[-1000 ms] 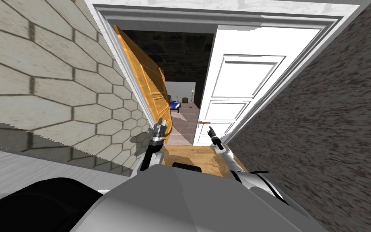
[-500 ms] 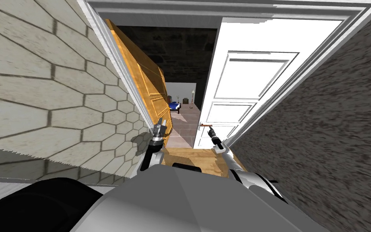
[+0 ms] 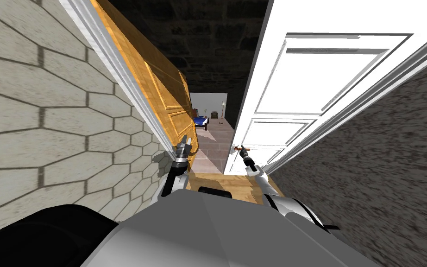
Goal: Push the door open
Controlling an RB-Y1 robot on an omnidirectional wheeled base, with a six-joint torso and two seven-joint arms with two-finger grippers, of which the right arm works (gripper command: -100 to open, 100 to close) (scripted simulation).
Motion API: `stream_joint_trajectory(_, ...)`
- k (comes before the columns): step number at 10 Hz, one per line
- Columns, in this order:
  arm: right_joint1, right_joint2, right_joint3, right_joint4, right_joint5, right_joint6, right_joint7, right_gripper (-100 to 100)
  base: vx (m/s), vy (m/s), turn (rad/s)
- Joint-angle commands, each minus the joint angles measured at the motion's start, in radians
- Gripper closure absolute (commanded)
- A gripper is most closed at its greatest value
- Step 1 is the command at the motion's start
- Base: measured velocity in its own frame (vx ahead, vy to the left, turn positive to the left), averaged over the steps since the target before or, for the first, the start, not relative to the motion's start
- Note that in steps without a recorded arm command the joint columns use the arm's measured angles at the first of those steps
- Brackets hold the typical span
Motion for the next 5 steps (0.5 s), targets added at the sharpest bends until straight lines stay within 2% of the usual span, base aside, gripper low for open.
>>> stream_joint_trajectory(1, 0.001, 0.000, 0.000, 0.000, 0.000, 0.000, -0.001, 100, -0.013, -0.001, -0.003)
stream_joint_trajectory(5, 0.001, 0.000, 0.000, 0.000, 0.000, 0.000, -0.001, 100, -0.011, -0.003, 0.007)
